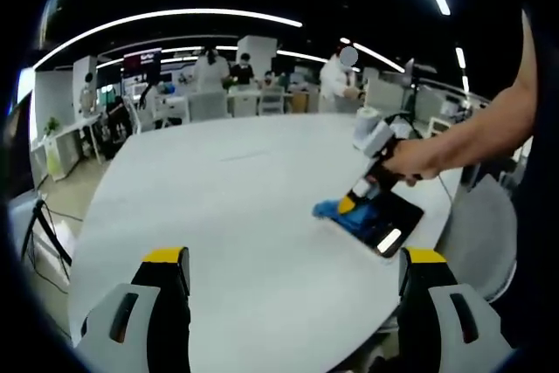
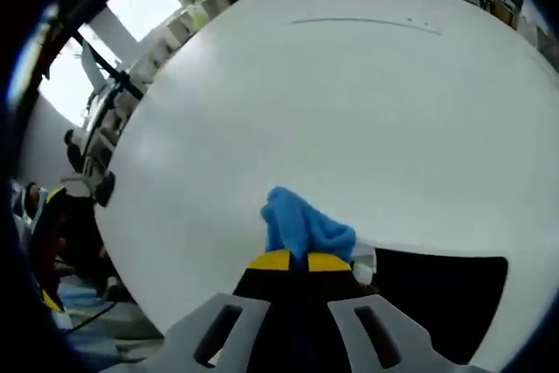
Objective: Wipe the mirror surface with the cleaning cloth until all visible marks leave the cleaned area.
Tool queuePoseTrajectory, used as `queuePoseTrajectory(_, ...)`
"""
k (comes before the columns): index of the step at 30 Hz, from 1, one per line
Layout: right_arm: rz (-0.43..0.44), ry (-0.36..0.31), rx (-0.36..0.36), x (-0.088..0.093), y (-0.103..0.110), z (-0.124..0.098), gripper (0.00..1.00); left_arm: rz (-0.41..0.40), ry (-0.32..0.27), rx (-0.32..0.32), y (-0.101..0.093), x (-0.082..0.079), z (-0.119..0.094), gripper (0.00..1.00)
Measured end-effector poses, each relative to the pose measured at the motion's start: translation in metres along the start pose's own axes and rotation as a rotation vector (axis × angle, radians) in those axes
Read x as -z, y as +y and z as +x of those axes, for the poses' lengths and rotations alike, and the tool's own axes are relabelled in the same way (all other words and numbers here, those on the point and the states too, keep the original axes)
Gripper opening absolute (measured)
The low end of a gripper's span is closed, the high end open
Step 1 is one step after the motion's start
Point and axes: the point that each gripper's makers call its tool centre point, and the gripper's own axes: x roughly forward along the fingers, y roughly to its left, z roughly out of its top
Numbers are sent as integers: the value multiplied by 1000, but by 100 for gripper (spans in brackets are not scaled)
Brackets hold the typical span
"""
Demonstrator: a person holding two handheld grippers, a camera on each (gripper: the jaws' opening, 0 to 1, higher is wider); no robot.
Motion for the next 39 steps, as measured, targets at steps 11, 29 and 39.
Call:
queuePoseTrajectory(11,27,16,-9,30,12,-10,0,10,1,21,0,-3,1,100)
queuePoseTrajectory(29,-4,29,-16,46,16,-11,0,23,-31,37,-8,-18,7,100)
queuePoseTrajectory(39,-20,23,-20,47,18,-13,0,16,-18,32,-12,-13,2,100)
